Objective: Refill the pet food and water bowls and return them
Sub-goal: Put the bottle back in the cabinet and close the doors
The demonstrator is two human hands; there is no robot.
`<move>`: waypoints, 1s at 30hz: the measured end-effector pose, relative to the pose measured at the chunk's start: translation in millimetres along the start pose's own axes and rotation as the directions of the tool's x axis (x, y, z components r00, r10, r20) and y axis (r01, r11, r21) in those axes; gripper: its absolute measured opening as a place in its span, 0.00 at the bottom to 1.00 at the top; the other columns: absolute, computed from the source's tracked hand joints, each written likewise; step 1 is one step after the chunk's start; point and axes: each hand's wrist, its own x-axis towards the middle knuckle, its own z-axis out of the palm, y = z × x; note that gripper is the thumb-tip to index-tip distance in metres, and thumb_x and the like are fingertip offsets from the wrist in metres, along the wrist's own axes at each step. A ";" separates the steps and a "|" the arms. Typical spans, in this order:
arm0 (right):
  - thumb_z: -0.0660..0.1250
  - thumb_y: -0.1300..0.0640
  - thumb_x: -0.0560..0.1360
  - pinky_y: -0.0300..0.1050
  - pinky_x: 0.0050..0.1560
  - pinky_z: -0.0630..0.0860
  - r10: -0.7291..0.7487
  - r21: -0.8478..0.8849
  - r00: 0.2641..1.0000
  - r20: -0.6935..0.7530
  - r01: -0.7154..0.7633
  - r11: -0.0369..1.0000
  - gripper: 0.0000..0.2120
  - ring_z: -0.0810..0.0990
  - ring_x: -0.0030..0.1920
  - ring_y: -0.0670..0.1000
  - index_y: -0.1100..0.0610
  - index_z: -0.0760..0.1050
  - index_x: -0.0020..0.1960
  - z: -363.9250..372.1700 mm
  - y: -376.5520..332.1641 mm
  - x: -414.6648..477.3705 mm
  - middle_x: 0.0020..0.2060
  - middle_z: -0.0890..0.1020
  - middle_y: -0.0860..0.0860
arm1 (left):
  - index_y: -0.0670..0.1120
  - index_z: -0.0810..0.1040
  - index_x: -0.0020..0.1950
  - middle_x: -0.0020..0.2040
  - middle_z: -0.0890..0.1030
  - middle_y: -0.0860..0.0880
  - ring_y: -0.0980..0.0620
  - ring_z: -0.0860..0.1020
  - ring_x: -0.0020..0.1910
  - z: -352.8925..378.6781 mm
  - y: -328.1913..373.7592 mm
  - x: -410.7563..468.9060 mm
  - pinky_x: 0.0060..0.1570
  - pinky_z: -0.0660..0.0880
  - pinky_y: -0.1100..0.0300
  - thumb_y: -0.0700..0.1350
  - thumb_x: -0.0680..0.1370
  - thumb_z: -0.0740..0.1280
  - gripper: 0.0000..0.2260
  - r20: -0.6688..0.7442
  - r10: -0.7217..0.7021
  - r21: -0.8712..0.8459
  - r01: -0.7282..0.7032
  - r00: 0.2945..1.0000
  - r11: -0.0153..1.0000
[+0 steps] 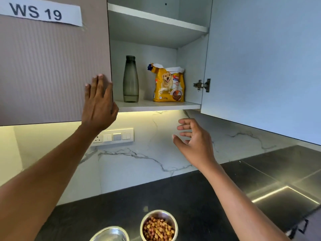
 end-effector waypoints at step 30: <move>0.64 0.67 0.81 0.35 0.79 0.47 -0.133 -0.108 0.923 -0.361 0.101 0.989 0.37 0.57 0.83 0.62 0.70 0.49 0.83 -282.4 70.4 -28.0 0.83 0.56 0.64 | 0.38 0.72 0.71 0.74 0.72 0.34 0.33 0.72 0.71 -165.9 298.2 -126.8 0.67 0.72 0.36 0.39 0.75 0.71 0.24 0.103 -0.060 -0.057 0.066 0.993 0.996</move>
